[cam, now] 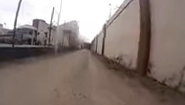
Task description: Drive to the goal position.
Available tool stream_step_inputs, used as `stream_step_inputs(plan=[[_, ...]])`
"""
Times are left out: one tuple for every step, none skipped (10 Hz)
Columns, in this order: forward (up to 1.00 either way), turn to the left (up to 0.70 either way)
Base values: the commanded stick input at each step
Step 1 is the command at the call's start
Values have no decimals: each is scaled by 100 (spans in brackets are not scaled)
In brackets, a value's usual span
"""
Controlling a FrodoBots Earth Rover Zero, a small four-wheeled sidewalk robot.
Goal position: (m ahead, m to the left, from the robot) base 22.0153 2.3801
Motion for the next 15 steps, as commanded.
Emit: stream_step_inputs(plan=[[30, 0], [30, 0], [30, 0], [30, 0], [30, 0], [30, 0], [30, 0], [30, 0], [30, 0], [30, 0], [30, 0], [30, 0], [30, 0], [30, 0], [30, 0]])
